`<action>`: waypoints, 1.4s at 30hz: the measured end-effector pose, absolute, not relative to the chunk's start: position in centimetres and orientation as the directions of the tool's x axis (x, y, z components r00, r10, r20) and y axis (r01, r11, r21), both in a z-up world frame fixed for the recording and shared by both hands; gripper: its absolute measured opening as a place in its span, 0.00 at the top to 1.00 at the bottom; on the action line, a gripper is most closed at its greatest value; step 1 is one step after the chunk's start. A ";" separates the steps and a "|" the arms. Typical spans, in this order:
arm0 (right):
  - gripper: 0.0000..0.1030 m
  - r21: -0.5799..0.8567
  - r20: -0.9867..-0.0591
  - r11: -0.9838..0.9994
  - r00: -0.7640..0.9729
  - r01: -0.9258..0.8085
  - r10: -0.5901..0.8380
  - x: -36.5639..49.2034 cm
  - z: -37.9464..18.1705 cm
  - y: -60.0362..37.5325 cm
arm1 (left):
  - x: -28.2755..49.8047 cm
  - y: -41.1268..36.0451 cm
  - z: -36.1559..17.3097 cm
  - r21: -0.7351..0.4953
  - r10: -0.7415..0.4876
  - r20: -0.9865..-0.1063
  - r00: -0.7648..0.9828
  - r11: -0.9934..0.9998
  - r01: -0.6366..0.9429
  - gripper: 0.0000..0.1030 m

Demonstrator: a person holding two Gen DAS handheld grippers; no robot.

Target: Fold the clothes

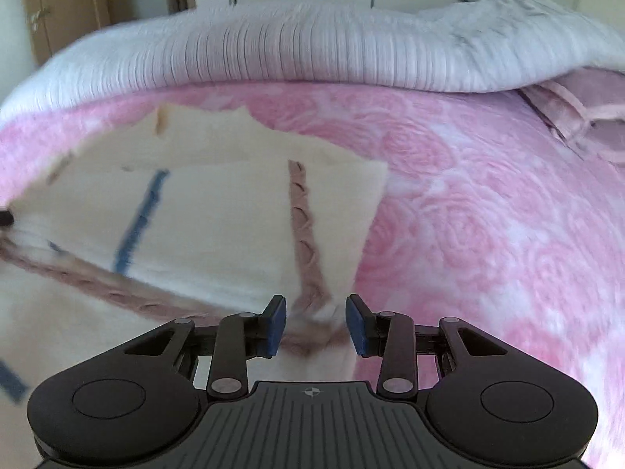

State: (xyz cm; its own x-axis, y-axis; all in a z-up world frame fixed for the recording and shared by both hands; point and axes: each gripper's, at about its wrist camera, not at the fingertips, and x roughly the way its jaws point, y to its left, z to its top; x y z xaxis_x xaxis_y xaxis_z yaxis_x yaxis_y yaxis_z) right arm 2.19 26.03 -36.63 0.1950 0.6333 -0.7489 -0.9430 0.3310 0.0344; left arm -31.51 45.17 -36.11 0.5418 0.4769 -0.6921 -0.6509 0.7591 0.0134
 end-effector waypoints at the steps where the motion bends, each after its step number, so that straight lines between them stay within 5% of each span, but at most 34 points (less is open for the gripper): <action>1: 0.62 0.039 -0.749 0.326 0.188 -0.945 0.635 1.9 -36.4 25.3 | -32.1 44.4 -35.9 0.020 0.462 -0.697 0.549 0.777 -0.629 0.95; 14: 0.62 -0.023 -0.706 0.348 0.262 -0.937 0.658 -6.3 -38.3 14.2 | -40.8 33.1 -38.8 0.087 0.525 -0.641 0.560 0.775 -0.626 0.95; 21: 0.62 0.026 -0.737 0.453 0.289 -0.891 0.611 -13.1 -37.4 4.2 | -45.1 24.1 -36.9 0.109 0.555 -0.713 0.429 0.692 -0.714 0.95; 26: 0.62 0.022 -0.746 0.482 0.307 -0.876 0.591 -18.2 -36.4 -0.1 | -48.5 18.8 -35.9 0.006 0.533 -0.745 0.402 0.608 -0.794 0.87; 42: 0.59 0.080 -0.697 0.520 0.325 -0.850 0.639 -26.4 -28.9 -5.8 | -49.7 6.9 -27.9 0.094 0.659 -0.658 0.363 0.550 -0.830 0.71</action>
